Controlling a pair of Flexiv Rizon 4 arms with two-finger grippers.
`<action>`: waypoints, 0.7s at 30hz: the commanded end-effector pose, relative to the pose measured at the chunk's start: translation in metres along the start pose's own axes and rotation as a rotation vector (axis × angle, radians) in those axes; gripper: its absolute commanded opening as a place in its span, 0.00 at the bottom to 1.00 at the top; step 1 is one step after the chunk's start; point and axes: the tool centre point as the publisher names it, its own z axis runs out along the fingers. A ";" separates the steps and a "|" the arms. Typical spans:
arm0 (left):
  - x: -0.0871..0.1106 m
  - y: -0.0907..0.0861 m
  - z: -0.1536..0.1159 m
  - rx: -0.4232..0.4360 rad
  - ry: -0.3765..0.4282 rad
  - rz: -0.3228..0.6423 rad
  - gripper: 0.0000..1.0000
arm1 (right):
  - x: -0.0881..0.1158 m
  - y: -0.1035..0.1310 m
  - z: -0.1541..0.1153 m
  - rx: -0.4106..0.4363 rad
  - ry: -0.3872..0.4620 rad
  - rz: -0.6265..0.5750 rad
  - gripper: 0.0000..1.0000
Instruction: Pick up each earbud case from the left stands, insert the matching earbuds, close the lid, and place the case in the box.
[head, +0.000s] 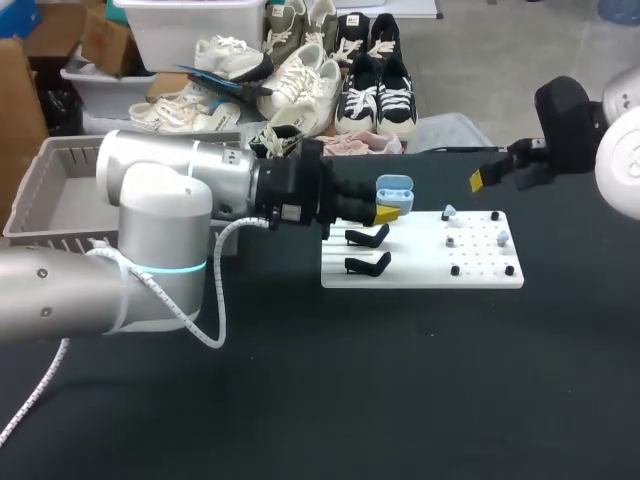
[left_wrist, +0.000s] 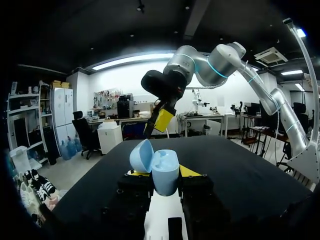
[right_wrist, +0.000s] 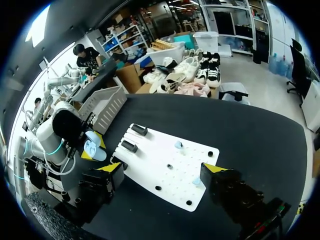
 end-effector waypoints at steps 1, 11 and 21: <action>0.004 0.004 0.006 -0.022 0.002 -0.007 0.00 | -0.002 -0.002 -0.001 0.008 0.009 0.004 1.00; 0.003 0.005 0.007 -0.048 0.009 -0.004 0.00 | 0.009 -0.015 0.000 0.017 0.043 0.013 1.00; 0.003 0.005 0.007 -0.048 0.009 -0.004 0.00 | 0.026 -0.029 0.003 0.138 0.140 -0.083 1.00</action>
